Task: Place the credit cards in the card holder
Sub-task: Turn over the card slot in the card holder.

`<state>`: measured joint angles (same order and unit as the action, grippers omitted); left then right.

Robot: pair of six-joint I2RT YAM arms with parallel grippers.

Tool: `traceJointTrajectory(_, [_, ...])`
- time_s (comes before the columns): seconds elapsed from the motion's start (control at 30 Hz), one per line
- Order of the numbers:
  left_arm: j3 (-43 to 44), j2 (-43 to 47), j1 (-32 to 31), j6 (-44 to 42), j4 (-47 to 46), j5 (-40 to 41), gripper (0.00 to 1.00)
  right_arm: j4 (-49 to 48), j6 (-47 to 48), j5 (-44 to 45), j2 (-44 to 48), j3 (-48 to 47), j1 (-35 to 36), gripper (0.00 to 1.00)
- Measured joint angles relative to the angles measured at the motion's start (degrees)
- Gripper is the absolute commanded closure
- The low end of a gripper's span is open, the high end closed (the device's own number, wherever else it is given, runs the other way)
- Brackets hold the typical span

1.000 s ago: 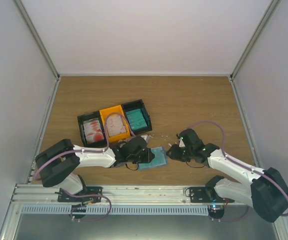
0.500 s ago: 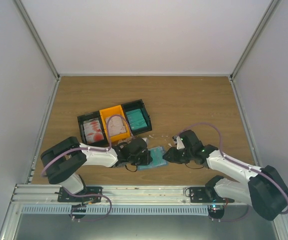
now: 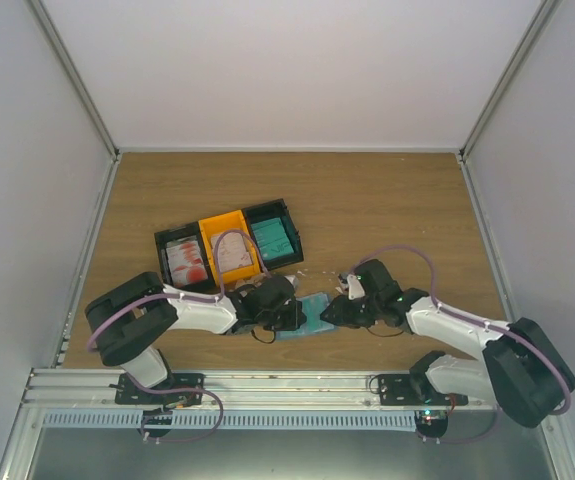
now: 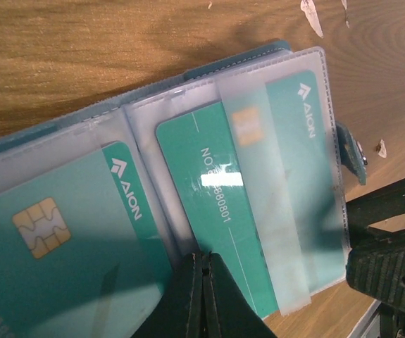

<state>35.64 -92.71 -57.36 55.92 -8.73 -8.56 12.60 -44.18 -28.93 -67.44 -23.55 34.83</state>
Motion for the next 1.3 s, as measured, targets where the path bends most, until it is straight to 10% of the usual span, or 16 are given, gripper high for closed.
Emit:
traceJointTrajectory(0.37, [0.28, -0.63, 0.11, -0.13, -0.72, -0.48, 0.96, -3.74, 0.15, -2.21, -2.73, 0.57, 0.26, 0.94])
traceJointTrajectory(1.0, [4.42, 10.69, 3.21, -7.58, 11.45, 8.92, 0.5, 14.45, 6.03, 14.16, -3.17, -10.71, 0.7, 1.0])
traceJointTrajectory(1.3, [0.0, 17.44, 9.53, -8.13, 14.08, 9.66, 0.48, 19.17, 6.21, 18.8, -8.55, -16.28, 3.19, 0.65])
